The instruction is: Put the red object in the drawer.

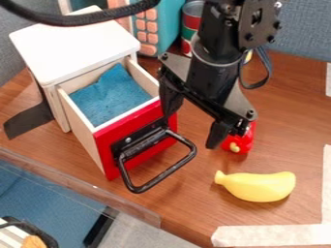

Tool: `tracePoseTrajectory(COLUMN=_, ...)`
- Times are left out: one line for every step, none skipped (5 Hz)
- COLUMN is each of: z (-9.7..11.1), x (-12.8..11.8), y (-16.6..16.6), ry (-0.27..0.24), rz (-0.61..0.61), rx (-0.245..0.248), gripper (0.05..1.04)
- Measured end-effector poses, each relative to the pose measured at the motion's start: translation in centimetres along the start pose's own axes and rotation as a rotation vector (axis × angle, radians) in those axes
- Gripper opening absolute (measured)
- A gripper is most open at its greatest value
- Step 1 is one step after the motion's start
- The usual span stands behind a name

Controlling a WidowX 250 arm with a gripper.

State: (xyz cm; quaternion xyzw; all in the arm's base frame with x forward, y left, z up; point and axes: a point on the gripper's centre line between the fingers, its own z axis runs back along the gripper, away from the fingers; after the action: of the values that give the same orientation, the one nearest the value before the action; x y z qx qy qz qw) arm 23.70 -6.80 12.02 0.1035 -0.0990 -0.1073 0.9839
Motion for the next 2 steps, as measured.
tracePoseTrajectory(z=-0.49, x=-0.2, y=-0.14, ry=0.018, rz=0.001, rx=0.001, gripper=1.0)
tracePoseTrajectory(z=-1.15, x=0.27, y=-0.64, ry=0.017, rz=0.036, rx=-0.032, gripper=1.0)
